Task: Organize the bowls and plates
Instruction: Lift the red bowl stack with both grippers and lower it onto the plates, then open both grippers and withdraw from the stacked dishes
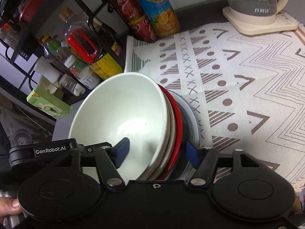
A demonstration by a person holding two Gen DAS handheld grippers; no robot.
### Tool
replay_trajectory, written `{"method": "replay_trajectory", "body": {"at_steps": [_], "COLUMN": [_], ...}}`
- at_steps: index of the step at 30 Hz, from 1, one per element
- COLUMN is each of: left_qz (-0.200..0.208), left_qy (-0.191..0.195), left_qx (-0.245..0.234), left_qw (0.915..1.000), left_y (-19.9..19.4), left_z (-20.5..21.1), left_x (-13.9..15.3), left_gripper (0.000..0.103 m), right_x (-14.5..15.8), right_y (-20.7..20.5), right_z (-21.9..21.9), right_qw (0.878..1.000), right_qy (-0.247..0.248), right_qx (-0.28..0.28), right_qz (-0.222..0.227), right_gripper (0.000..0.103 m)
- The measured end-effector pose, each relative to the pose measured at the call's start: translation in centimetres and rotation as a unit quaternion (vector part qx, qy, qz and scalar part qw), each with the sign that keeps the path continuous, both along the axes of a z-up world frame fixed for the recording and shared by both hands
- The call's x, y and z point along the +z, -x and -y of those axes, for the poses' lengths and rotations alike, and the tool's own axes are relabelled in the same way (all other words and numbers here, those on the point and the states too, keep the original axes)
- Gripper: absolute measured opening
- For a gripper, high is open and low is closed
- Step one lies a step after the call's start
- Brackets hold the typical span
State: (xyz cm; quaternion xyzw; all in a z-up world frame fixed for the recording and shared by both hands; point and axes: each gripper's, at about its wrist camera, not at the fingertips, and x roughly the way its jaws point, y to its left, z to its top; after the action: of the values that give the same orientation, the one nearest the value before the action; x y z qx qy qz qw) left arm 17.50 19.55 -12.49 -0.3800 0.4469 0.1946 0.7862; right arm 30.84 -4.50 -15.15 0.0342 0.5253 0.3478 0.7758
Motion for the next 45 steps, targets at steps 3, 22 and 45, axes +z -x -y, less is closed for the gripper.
{"method": "replay_trajectory", "body": {"at_steps": [3,22,45], "left_qz": [0.003,0.057,0.094], "left_qy": [-0.014,-0.045,-0.127], "left_qx": [-0.003,-0.057,-0.108], "left_qw": [0.9999,0.9957,0.9815], "left_y": [0.5,1.6,10.6], "left_z": [0.2,2.2,10.6], "left_x": [0.5,4.3,10.4], "left_gripper": [0.076,0.094,0.102], "right_x": [0.6,3.9,9.9], "right_y": [0.5,3.2,12.0], "right_z": [0.2,6.6,16.0], "right_qw": [1.000,0.993,0.975], "right_qy": [0.003,0.026,0.025], "right_qx": [-0.012,-0.101,-0.161], "right_qz": [0.014,0.048,0.152], "right_gripper": [0.076,0.094,0.103]}}
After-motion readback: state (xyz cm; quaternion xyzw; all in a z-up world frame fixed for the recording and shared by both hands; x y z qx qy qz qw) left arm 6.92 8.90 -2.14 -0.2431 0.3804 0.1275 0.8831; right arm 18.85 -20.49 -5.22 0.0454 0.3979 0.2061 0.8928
